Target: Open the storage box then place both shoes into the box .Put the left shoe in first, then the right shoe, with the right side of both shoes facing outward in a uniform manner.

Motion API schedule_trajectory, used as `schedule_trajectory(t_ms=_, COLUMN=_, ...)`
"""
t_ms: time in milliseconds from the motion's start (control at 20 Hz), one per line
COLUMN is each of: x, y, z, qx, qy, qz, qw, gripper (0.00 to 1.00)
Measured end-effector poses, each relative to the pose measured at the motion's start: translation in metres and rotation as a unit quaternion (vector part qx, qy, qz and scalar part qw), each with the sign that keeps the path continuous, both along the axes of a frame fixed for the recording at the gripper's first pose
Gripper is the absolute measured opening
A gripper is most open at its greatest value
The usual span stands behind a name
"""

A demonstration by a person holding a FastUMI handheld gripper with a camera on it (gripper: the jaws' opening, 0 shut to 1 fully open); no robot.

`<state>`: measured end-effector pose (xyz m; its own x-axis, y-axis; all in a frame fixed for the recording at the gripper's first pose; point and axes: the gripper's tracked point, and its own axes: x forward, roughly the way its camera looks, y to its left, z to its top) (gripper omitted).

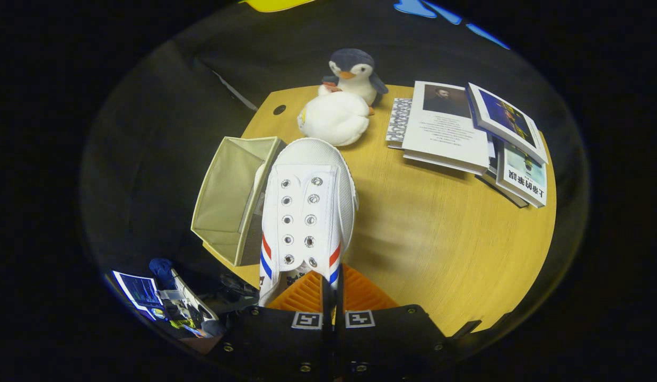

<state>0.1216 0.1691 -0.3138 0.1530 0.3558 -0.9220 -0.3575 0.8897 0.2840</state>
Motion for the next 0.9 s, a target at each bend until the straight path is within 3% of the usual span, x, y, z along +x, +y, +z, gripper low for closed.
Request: schedule_trajectory(t_ms=900, x=0.021, y=0.17, z=0.011, qx=0.003, qy=-0.004, qz=0.083, qw=0.997, gripper=0.02)
